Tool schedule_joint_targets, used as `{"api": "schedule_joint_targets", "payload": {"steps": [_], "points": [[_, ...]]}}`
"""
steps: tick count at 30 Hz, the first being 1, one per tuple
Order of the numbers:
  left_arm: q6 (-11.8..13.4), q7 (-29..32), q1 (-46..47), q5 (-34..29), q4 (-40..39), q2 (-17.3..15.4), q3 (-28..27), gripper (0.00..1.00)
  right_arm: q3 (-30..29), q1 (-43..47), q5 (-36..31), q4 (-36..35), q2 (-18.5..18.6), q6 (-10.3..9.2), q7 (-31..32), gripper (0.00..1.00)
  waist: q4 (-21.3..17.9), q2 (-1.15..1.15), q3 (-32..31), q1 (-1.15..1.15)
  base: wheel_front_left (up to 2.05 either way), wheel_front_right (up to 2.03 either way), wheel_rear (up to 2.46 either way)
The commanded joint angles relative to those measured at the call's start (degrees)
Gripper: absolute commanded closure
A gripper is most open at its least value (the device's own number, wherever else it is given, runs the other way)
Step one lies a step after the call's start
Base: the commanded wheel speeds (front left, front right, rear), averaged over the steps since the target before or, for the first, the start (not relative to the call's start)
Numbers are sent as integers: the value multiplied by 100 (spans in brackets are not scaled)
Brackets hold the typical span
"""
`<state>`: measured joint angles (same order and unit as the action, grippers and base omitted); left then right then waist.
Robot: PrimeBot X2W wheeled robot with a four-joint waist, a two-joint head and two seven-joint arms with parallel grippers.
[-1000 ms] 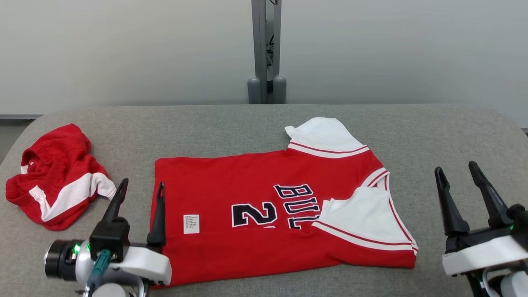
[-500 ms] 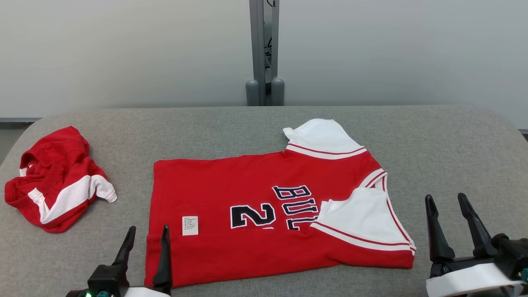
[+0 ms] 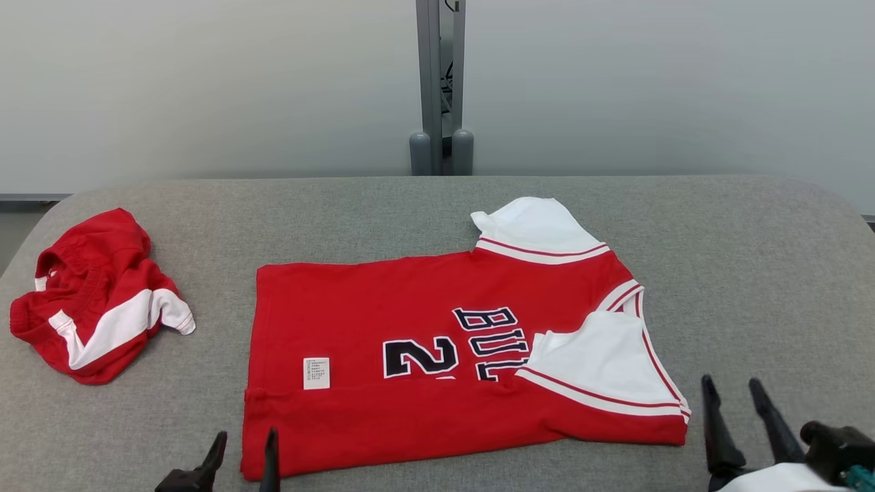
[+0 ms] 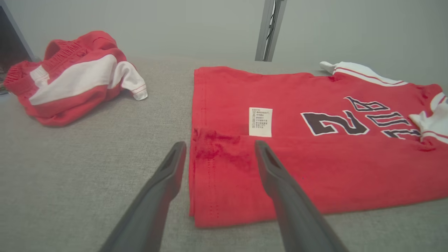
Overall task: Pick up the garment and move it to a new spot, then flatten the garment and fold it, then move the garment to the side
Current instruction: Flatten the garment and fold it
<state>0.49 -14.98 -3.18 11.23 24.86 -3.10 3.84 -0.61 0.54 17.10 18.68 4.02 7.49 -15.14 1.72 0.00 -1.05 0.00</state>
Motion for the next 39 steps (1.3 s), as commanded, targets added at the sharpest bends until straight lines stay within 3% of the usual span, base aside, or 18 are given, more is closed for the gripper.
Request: {"api": "schedule_joint_targets", "payload": {"steps": [1, 12, 35, 36, 37, 39], "points": [[-55, -19, 122, 76, 255, -23, -43, 0, 75, -86, 254, 294, 2, 1, -7, 0, -3, 0, 2, 0, 0, 0, 0], [-391, -19, 566, 517, 1598, 4, 36, 0, 607, -550, 1390, 1794, 124, 1, 27, 0, 7, 0, 59, 0, 0, 0, 0], [-711, 16, 1145, 1372, 2480, 31, 615, 0, 1735, -1215, 2704, 2646, 442, 1, -4, 0, 115, 0, 363, 0, 0, 0, 0], [-714, 16, 1162, 1405, 2492, 36, 652, 15, 1765, -1239, 2730, 2670, 448, 1, -4, 0, 115, 0, 374, 0, 0, 0, 0], [-720, 16, 1174, 1424, 2508, 37, 684, 41, 1791, -1271, 2751, 2692, 452, 1, 4, 0, 115, 0, 385, 0, 0, 0, 0], [-736, 16, 1214, 1474, 2537, 37, 745, 78, 1844, -1321, 2798, 2729, 457, 1, 0, 0, 112, 0, 409, 0, 0, 0, 0]]}}
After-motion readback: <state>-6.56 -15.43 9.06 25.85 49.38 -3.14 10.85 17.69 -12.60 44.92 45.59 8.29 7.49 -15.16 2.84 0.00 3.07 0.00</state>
